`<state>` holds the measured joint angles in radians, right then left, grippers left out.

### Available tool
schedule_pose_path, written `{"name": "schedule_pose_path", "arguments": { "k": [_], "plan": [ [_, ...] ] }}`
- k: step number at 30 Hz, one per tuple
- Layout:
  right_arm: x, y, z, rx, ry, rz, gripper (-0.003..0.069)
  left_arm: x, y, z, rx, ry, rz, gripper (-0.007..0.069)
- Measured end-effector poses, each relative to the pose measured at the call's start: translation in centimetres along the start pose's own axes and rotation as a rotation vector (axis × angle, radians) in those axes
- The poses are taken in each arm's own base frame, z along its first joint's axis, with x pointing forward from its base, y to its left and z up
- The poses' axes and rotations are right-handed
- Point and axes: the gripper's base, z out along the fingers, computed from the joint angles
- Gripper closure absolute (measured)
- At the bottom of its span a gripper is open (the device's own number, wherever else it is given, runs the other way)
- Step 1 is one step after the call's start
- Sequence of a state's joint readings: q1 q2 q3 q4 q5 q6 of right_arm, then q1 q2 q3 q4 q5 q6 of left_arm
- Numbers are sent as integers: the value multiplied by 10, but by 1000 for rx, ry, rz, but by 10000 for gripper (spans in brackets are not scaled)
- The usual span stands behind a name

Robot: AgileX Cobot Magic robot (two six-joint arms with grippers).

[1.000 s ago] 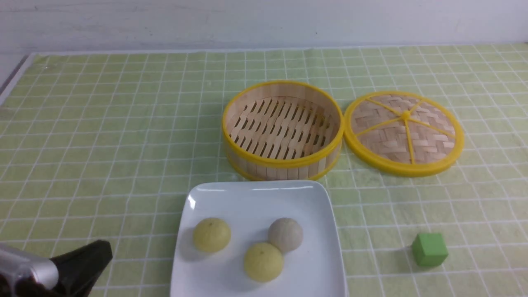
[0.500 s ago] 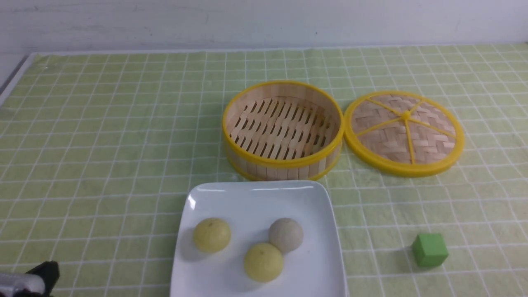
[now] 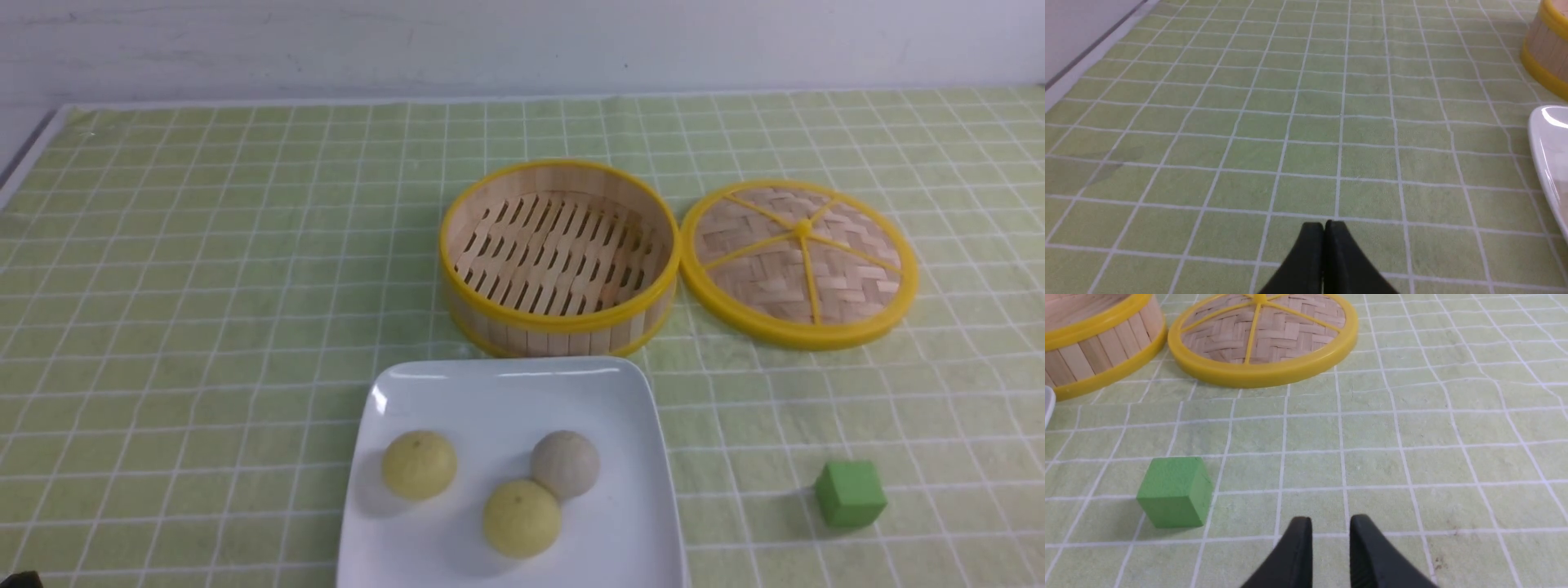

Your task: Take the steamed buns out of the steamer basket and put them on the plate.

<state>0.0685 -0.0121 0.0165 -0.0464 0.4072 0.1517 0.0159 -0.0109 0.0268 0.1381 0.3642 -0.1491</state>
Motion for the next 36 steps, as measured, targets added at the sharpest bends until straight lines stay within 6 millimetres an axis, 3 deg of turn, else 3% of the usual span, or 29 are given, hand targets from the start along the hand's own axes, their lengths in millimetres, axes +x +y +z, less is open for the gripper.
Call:
{"name": "schedule_pose_path", "arguments": {
  "k": [36],
  "plan": [
    [0, 0, 0, 0, 0, 0, 452, 0, 0, 0, -1, 5, 0, 586]
  ]
}}
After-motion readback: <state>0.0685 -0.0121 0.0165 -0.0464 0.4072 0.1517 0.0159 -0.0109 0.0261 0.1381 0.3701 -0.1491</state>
